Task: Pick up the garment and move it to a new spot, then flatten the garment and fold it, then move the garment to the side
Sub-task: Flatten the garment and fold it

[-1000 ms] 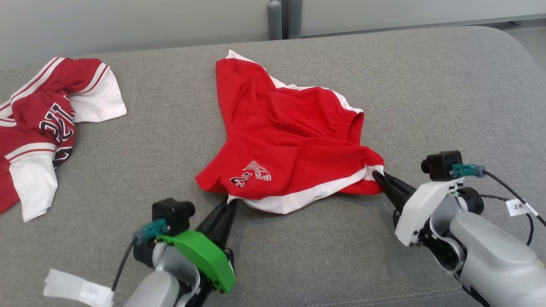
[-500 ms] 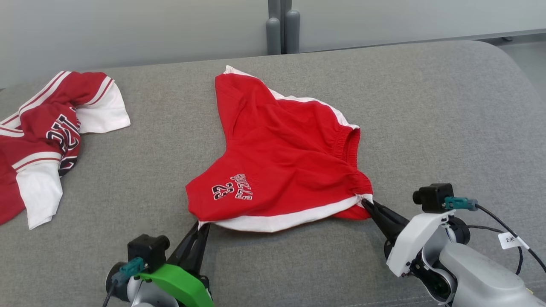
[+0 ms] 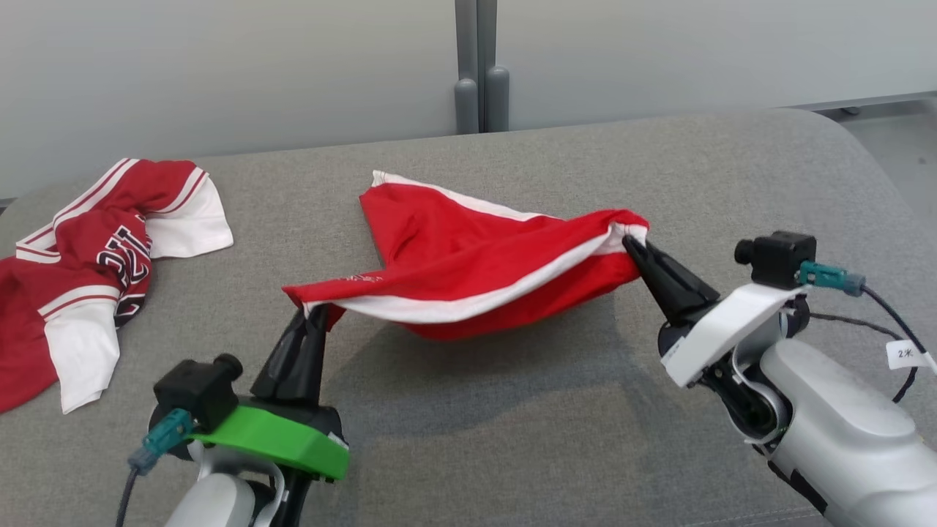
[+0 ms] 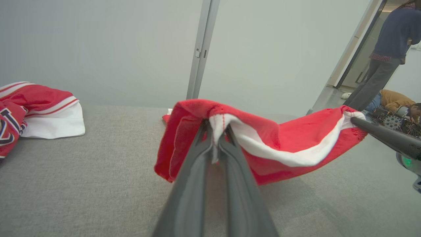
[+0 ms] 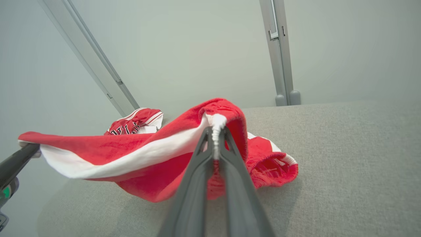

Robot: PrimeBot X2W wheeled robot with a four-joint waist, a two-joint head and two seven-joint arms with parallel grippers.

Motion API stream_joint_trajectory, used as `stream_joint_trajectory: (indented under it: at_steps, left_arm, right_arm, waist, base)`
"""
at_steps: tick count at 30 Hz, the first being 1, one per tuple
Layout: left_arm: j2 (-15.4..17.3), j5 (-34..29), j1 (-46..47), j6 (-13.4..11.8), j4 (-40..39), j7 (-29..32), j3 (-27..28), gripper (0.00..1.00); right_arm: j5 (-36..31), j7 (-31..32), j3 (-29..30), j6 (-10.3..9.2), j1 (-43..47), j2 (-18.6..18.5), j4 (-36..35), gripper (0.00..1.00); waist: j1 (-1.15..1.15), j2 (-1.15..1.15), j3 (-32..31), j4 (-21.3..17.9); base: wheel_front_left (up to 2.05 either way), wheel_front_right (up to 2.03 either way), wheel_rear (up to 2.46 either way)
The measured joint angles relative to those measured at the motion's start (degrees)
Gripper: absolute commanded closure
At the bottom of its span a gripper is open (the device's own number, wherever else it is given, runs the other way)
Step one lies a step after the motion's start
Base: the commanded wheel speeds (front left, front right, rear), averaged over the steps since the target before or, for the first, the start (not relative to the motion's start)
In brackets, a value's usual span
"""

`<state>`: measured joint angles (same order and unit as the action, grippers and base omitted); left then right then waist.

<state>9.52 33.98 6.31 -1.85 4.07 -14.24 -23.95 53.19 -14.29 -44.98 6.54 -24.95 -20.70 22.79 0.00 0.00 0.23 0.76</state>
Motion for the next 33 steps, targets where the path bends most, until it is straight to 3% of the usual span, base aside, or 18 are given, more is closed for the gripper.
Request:
stream_joint_trajectory:
  at_steps: [14, 17, 22, 26, 30, 33]
  left_arm:
    - [5.45, -4.07, 5.00, -0.75, -22.38, -0.05, 5.38, 1.00]
    - [6.10, -3.71, 5.78, -0.76, -24.69, 2.72, 5.34, 1.00]
    - [6.44, 0.64, 6.78, -0.76, -20.75, 9.16, 4.61, 1.00]
    - [7.01, 1.11, 12.56, -0.69, -13.71, 13.84, 3.76, 1.00]
    - [6.58, -0.08, 26.75, -0.71, -8.95, 14.36, 6.25, 1.00]
    - [4.76, -0.52, 35.91, -0.70, -8.55, 13.14, 7.48, 1.00]
  right_arm:
    - [-1.70, -0.14, 8.53, 0.02, -3.29, -4.39, -17.35, 1.00]
    - [-0.11, -0.14, 8.48, 0.02, -3.26, -4.95, -18.68, 1.00]
    - [1.34, 4.33, 4.93, 0.49, -4.21, -4.20, -15.68, 1.00]
    - [1.00, 9.04, 3.78, 0.37, -12.58, -1.85, -10.05, 1.00]
    - [-3.39, 7.79, 10.06, -3.26, -27.64, -0.89, -5.02, 1.00]
    - [-4.76, 4.72, 13.63, -4.13, -36.01, -0.88, -3.78, 1.00]
  waist:
    - [0.00, 0.00, -3.86, -1.76]
    - [0.00, 0.00, -3.71, -1.79]
    - [0.00, 0.00, -2.21, -1.57]
    - [0.00, 0.00, -0.19, -1.09]
    - [0.00, 0.00, 1.64, 0.22]
    - [0.00, 0.00, 2.36, 1.70]
  base:
    - [0.00, 0.00, 0.00]
    - [0.00, 0.00, 0.00]
    - [0.00, 0.00, 0.00]
    - [0.00, 0.00, 0.00]
    - [0.00, 0.00, 0.00]
    - [0.00, 0.00, 0.00]
